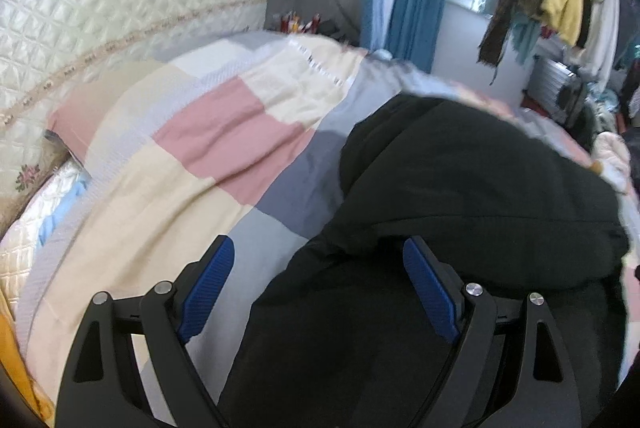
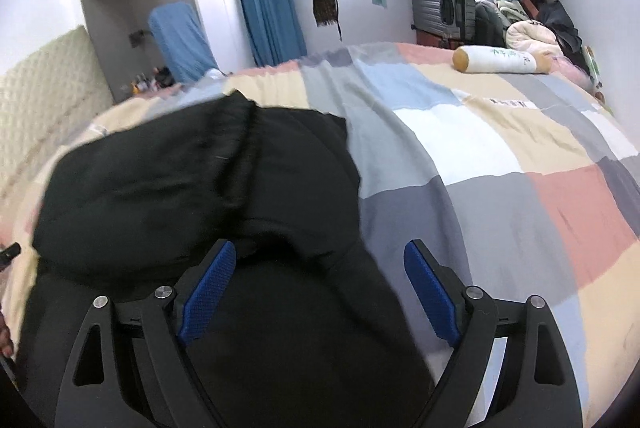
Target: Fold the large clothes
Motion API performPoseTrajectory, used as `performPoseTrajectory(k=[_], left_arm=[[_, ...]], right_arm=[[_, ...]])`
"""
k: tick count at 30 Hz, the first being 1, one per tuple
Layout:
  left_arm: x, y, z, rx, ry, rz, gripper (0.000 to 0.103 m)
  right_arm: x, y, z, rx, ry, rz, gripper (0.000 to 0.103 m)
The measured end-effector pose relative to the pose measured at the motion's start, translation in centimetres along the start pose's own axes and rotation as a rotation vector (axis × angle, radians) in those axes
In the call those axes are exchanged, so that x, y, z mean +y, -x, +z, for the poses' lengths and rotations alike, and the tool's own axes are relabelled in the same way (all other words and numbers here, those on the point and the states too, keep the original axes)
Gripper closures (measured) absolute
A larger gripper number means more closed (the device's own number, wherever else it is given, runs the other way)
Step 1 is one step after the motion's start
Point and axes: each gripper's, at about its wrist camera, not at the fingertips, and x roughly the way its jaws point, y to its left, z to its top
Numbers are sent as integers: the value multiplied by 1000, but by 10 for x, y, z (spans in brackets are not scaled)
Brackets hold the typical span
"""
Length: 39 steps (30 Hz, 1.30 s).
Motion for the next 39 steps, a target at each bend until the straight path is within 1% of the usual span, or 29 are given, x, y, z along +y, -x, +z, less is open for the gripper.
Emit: performPoseTrajectory(k=[1, 5, 6, 12, 14, 15, 17, 19, 20, 22, 24, 27, 29, 30, 32, 35, 36, 38, 39], left_arm=[[0, 16, 2, -17, 2, -21, 16], [-4, 63, 10, -37, -6, -71, 16], [-4, 77, 14, -48, -3, -86, 16], [-6, 167, 37, -123, -32, -150, 16], [-5, 199, 40, -154, -50, -158, 16], [-4, 208, 41, -156, -51, -158, 16], [5, 237, 43, -154, -33, -189, 16], [16, 259, 45, -147, -29, -222, 16], [21, 266, 46, -145, -32, -225, 16], [38, 287, 45, -144, -24, -232, 16], [59, 301, 45, -118, -8, -267, 16], [88, 305, 41, -70, 18, -306, 16], [109, 301, 35, -32, 37, -320, 16], [118, 297, 31, -16, 45, -323, 16], [139, 282, 20, 21, 74, -332, 16], [159, 254, -2, 86, 137, -382, 16], [163, 247, -8, 99, 148, -390, 16], [166, 221, -27, 159, 155, -431, 17], [169, 214, -33, 178, 158, -445, 17]], right_arm=[[6, 12, 0, -10, -1, 9, 18], [28, 54, 7, -53, 29, 38, 18], [33, 70, 10, -78, 35, 43, 17], [44, 152, 25, -162, 33, 83, 17], [45, 180, 27, -185, 29, 101, 17], [45, 195, 28, -198, 29, 110, 17], [43, 221, 28, -218, 28, 125, 17], [40, 243, 27, -225, 28, 145, 17], [38, 252, 26, -225, 29, 158, 17], [31, 273, 22, -227, 29, 191, 17], [16, 293, 17, -231, 9, 219, 17], [-11, 311, 9, -201, -18, 271, 17], [-27, 315, 3, -171, -22, 284, 17], [-37, 315, 0, -157, -29, 279, 17], [-56, 310, -7, -124, -56, 294, 17], [-87, 293, -25, -60, -123, 328, 19], [-94, 284, -33, -35, -137, 332, 20], [-105, 268, -53, 14, -161, 328, 23], [-110, 256, -65, 47, -173, 331, 25]])
